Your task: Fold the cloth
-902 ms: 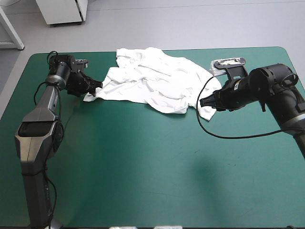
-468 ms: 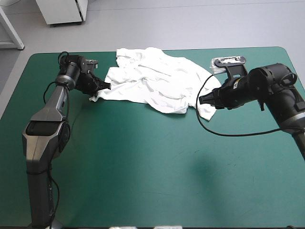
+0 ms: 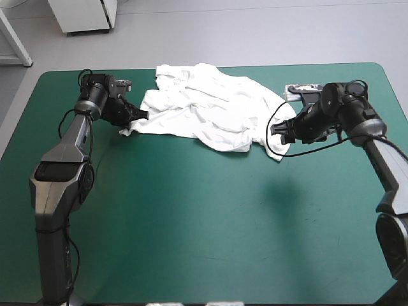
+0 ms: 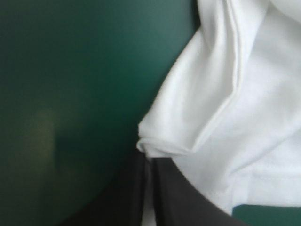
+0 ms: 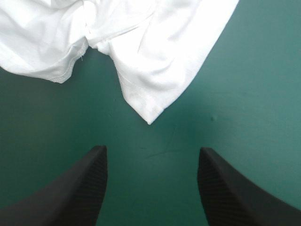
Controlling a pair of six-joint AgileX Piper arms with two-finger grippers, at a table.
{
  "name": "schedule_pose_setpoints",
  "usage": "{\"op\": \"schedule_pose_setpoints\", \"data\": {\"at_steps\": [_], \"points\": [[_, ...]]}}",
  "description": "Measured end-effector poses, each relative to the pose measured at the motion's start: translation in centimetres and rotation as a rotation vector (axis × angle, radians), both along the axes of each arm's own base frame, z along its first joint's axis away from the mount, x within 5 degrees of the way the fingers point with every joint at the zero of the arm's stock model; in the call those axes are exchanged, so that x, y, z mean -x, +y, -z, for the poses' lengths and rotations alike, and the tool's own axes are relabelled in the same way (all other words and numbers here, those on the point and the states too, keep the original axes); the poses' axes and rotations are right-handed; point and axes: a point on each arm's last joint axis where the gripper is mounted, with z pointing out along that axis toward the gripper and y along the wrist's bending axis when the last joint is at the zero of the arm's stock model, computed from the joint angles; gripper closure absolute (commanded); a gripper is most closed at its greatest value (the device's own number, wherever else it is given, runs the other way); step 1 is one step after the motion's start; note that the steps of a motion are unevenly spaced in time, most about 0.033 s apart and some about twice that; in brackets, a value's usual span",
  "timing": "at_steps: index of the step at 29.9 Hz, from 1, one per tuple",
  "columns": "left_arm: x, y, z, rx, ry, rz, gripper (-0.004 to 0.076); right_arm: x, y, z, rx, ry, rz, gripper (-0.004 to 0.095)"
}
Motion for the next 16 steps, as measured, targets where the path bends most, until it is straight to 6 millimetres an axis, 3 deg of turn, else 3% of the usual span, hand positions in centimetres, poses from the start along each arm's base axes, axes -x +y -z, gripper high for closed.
{"op": "schedule_pose_setpoints", "data": {"at_steps": [8, 12, 16], "points": [[0.0, 0.0, 0.0, 0.001, -0.001, 0.0, 0.0733, -2.9, 0.6, 6.2, 0.009, 0.135, -0.004, 0.0344], [0.0, 0.0, 0.0, 0.003, -0.005, 0.0, 0.0733, -3.5, 1.0, 7.5, 0.012, 0.145, -0.007, 0.0345], [0.0, 0.0, 0.0, 0.006, -0.006, 0.0, 0.0733, -3.7, 2.4, 7.6, 0.011, 0.099, -0.033, 0.0354]]}}
